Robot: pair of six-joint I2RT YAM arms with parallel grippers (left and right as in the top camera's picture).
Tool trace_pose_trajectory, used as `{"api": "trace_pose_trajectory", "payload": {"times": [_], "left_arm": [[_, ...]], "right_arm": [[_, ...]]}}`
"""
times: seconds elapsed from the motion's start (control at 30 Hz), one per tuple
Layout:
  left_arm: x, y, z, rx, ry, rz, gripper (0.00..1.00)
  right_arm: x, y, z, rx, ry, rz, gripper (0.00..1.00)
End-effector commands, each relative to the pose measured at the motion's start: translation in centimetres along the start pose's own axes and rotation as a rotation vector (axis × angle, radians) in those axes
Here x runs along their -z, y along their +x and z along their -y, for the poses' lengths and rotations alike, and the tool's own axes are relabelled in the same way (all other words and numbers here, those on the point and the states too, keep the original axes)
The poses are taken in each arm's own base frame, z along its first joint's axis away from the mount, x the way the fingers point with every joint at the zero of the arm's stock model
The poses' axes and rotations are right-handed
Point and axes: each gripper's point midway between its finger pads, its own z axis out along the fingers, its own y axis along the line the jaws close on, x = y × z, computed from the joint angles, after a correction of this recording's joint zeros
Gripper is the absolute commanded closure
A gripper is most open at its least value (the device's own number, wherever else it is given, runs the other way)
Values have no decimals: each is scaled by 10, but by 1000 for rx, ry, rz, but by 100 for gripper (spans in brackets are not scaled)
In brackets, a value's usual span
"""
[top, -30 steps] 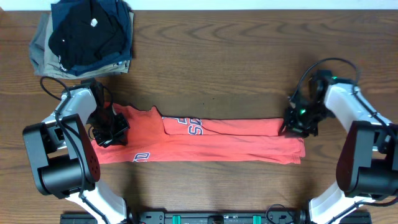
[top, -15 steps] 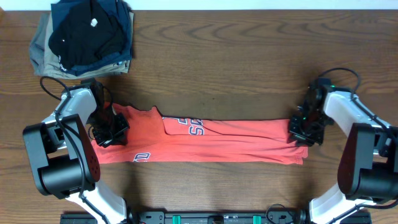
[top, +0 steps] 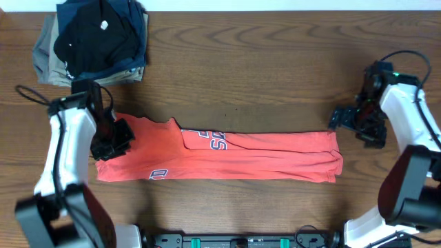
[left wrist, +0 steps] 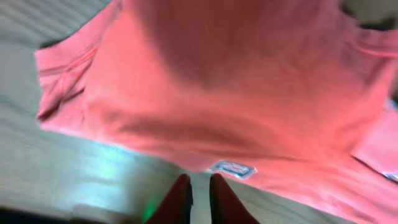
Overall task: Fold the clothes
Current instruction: 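Grasp both short ends of the folded strip with both grippers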
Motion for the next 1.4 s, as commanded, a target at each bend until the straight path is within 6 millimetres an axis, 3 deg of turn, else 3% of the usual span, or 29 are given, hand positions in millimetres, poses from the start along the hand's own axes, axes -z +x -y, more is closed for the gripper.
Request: {"api": "trace_pose_trajectory", "payload": {"times": [0.0,0.1,0.13,0.4,0.53,0.93,1.17,1.27,1.37], "left_arm": [[20,3,13,-17,83,42,76],[29,14,28,-21,178,21,12],[30,16,32,-21,199,11,2],[24,28,33,-11,217,-41,2],[23,29,32,-10,216,-44,2],[23,29,32,-10,216,-43,2],[23,29,32,-10,216,-43,2],[23,29,32,-10,216,-43,2],[23,29,32,-11,215,-44,2]], "right_arm": [[12,-10,18,-63,-9,44,1],[7,-10,16,-30,-122,29,1],[4,-10,12,-11,-168,26,1],[-38,8,-10,79,-391,12,1],[-49,19,-24,116,-481,7,1],[-85,70,-43,134,-558,-93,1],[-97,95,-62,159,-541,-152,6],[-99,98,-68,161,-518,-159,20],[-103,94,-64,125,-466,-151,42]]}}
